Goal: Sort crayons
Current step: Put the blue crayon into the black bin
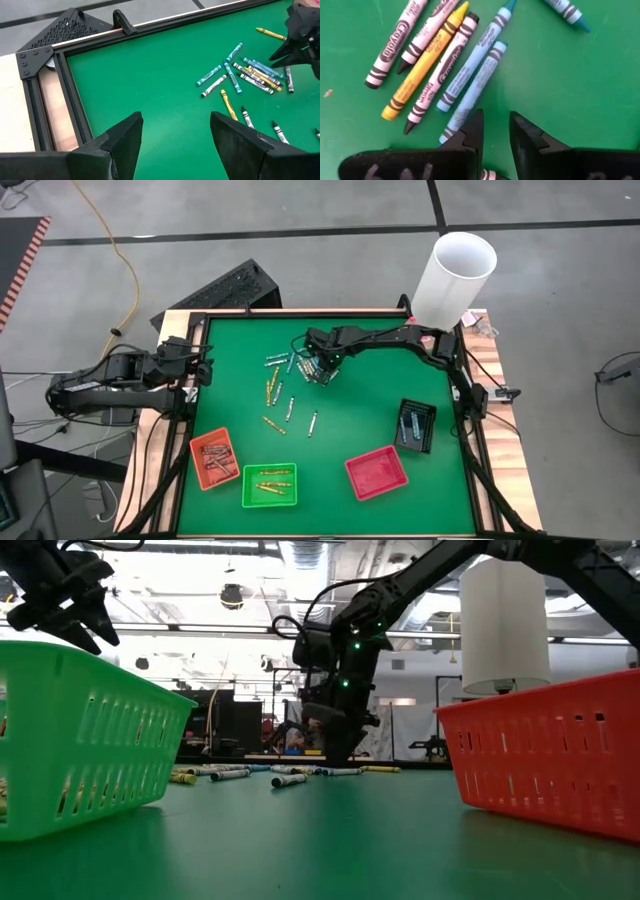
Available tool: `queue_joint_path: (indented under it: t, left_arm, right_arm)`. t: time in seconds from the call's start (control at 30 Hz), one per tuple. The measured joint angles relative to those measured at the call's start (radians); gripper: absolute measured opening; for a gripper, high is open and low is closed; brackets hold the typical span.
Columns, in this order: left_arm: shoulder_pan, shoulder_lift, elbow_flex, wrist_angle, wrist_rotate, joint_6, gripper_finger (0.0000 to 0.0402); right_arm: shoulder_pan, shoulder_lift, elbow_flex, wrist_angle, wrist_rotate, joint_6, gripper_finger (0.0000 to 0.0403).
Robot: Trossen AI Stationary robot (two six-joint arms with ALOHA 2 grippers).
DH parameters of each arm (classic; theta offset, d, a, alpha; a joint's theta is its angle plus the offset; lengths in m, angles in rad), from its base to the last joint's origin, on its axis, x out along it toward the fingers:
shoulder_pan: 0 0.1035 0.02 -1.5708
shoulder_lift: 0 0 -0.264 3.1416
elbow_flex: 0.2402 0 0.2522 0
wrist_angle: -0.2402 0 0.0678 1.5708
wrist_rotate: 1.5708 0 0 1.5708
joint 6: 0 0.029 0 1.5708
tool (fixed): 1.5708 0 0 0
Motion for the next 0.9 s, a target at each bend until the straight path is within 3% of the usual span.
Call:
queue_joint_path:
  t: [0.37, 0.67, 0.9]
  left_arm:
    - [0.000, 0.000, 0.000, 0.000, 0.000, 0.010, 0.0223]
    - [0.000, 0.000, 0.000, 0.000, 0.001, 0.010, 0.0223]
    - [0.000, 0.000, 0.000, 0.000, 0.002, 0.004, 0.0223]
  right_arm:
    - [-0.012, -0.010, 0.025, 0.002, 0.002, 0.053, 0.0088]
    - [0.045, -0.003, 0.037, 0.003, 0.004, 0.068, 0.0088]
    - [0.044, -0.002, 0.037, 0.005, 0.065, 0.064, 0.0088]
